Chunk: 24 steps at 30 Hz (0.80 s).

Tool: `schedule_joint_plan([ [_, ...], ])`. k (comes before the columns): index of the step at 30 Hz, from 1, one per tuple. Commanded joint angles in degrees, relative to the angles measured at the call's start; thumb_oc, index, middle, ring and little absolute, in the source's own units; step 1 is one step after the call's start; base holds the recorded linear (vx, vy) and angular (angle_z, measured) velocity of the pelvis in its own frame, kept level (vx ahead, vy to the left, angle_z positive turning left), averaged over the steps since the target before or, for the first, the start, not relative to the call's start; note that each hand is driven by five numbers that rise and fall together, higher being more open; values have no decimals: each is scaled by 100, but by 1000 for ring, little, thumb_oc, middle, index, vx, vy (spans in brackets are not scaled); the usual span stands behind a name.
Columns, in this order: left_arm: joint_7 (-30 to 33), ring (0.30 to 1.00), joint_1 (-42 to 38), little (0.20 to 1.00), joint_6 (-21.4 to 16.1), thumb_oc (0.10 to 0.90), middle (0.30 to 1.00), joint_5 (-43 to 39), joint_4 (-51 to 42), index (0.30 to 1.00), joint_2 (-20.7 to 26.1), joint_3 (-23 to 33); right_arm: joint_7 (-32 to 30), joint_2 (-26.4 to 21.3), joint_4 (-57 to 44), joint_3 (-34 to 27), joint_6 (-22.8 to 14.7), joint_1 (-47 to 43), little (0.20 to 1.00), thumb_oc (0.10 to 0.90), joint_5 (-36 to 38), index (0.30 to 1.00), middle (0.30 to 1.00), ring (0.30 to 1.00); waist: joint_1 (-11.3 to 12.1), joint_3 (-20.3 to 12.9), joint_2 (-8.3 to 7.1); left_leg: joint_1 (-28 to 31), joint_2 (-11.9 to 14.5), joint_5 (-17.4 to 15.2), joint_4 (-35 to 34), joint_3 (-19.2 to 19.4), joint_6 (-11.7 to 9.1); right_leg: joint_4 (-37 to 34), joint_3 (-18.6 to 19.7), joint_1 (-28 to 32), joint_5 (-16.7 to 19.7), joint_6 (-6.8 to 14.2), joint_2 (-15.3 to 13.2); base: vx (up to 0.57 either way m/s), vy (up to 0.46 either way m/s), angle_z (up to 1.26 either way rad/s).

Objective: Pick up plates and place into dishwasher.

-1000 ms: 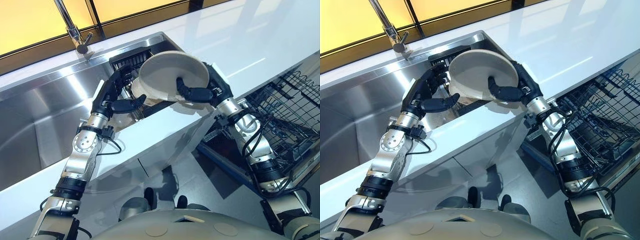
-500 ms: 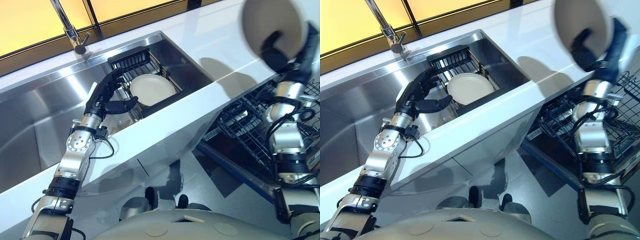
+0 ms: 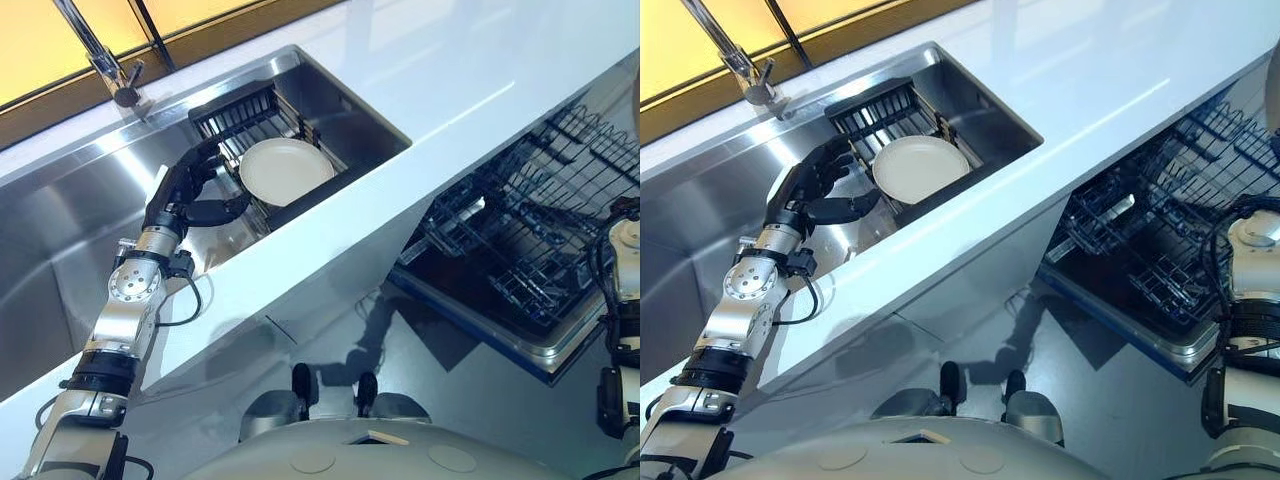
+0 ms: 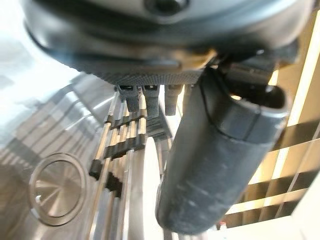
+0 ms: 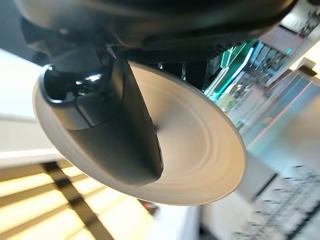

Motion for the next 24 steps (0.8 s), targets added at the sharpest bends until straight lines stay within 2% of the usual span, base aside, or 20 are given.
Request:
schedule_joint_plan([
  [1, 761, 900, -1111, 900, -937, 800, 900, -71, 93, 900, 584, 495, -281, -1157, -103, 0, -230, -734, 200, 100, -203, 300, 300, 300, 111, -65, -74, -175, -119, -791, 576, -127, -174, 1317, 32, -499, -1134, -133, 353, -154, -79, 11],
  [3, 1107, 900, -1337, 900, -1112, 800, 900, -17, 254, 900, 892, 636, -296, -1313, 110, 124, -160, -925, 200, 100, -103, 300, 300, 300, 122, 215, -79, -460, -133, -754, 701, -152, -190, 1422, 40, -739, -1133, -182, 375, -142, -87, 11],
  [7, 1516, 900, -1503, 900, -1132, 800, 900, -134, 397, 900, 1159, 867, -291, -1384, 333, 330, -42, -1100, 200, 100, -83, 300, 300, 300, 151, 522, -76, -782, -134, -720, 809, -152, -201, 1461, 48, -991, -1112, -222, 408, -55, -72, 9],
  [15, 1870, 900, -1645, 900, -1404, 800, 900, -339, 581, 900, 1279, 1069, -103, -1357, 708, 750, 331, -1498, 200, 100, -111, 300, 300, 300, 217, 1059, 23, -1576, -91, -592, 1053, -153, -175, 1960, 46, -1930, -1069, -256, 409, -83, -34, 3],
  [19, 1952, 900, -1633, 900, -1460, 800, 900, -257, 517, 900, 1277, 1101, 460, -1331, 940, 1048, 755, -1623, 200, 100, -192, 300, 300, 300, 269, 1203, 33, -1869, -104, -516, 1088, -116, -138, 2182, 48, -2319, -1060, -249, 424, -55, -2, 0],
  [21, 1943, 900, -1640, 900, -1446, 800, 900, -268, 490, 900, 1295, 1125, 964, -1347, 1145, 1253, 1076, -1655, 200, 100, -198, 300, 300, 300, 294, 1237, 17, -1952, -109, -490, 1092, -90, -127, 2241, 42, -2435, -1048, -246, 424, -18, 4, -2],
  [24, 1919, 900, -1668, 900, -1470, 800, 900, -297, 494, 900, 1355, 1105, 1627, -1366, 1555, 1592, 1315, -1712, 200, 100, -412, 300, 300, 300, 334, 1287, -6, -1986, -113, -462, 1084, -72, -117, 2244, 37, -2476, -1014, -228, 421, -2, 4, 4],
])
